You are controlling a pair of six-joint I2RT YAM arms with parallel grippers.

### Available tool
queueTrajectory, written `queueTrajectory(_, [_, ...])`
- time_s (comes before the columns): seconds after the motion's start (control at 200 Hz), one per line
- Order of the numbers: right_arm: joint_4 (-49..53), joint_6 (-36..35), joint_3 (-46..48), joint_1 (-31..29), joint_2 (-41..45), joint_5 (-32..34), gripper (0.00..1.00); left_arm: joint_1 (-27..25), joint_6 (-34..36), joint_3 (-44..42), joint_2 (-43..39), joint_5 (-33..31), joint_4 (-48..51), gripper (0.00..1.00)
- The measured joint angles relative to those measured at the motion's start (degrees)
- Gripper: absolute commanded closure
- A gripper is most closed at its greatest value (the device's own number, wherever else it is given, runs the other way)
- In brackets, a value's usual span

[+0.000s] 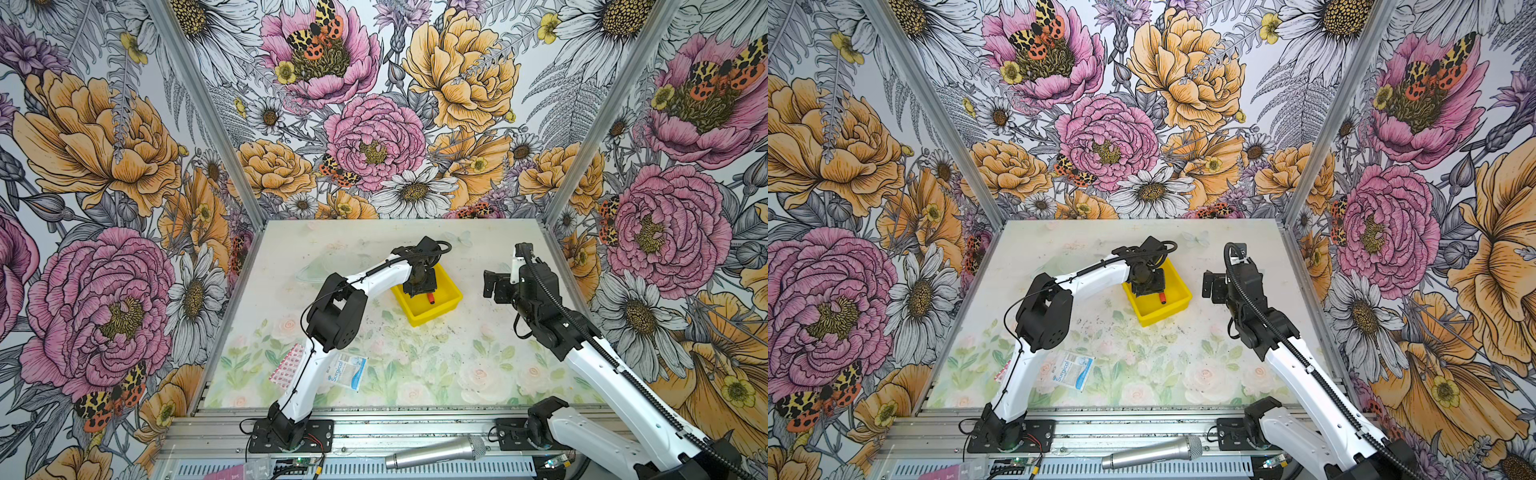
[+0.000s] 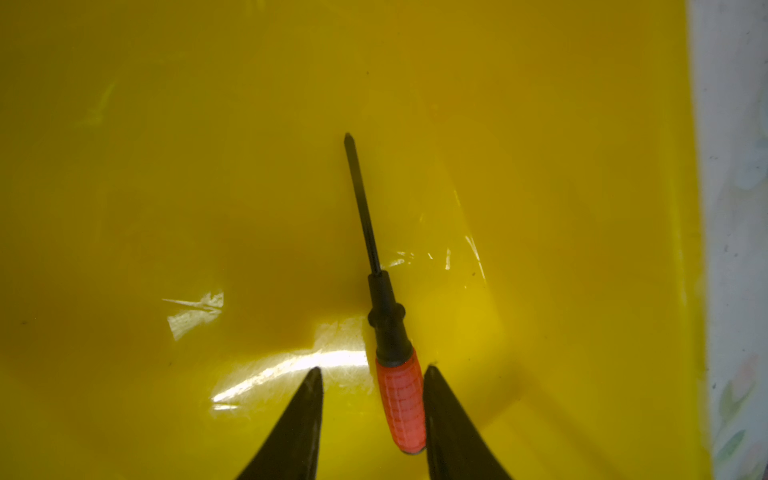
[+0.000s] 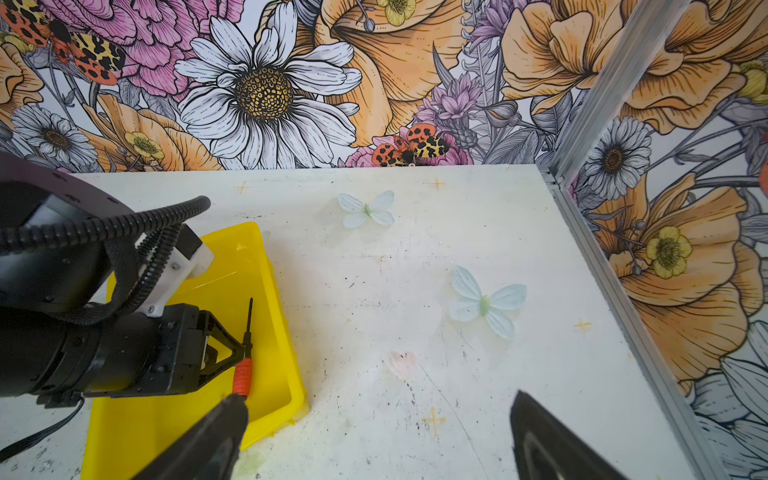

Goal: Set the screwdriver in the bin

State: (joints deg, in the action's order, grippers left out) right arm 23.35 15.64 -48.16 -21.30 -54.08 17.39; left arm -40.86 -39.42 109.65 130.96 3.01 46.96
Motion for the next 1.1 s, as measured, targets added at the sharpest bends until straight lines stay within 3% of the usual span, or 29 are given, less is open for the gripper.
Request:
queueTrajectory(0.115, [0.0,-0.2,-0.1,0.3,0.0,0.8,0.0,0.0,0.6,-0.1,-1.2,0.0,0.0,0.46])
queueTrajectory(0.22, [0.0,-0.2,-0.3,0.5,0.0,1.3,0.0,0.0,1.6,-0.7,-3.1,-0.2,0.0,0.23])
queueTrajectory(0.285, [0.0,-0.2,-0.4,0.7,0.0,1.5,0.01,0.0,2.0,-1.7,-4.9,-0.5,0.0,0.15])
queueTrajectory(0.525, [0.0,0.0,-0.4,1.1,0.0,1.5,0.0,0.0,3.0,-7.2,-13.9,-2.2,-0.1,0.02])
queueTrajectory(0.891, [0.0,3.1,-1.3,3.0,-4.1,1.8,0.0,0.0,9.1,-20.2,-26.0,-9.3,-0.4,0.02])
queueTrajectory(1.101, [0.0,7.5,-0.7,5.7,-4.8,3.0,0.0,2.2,12.5,-35.7,-40.3,-13.0,-4.7,0.01])
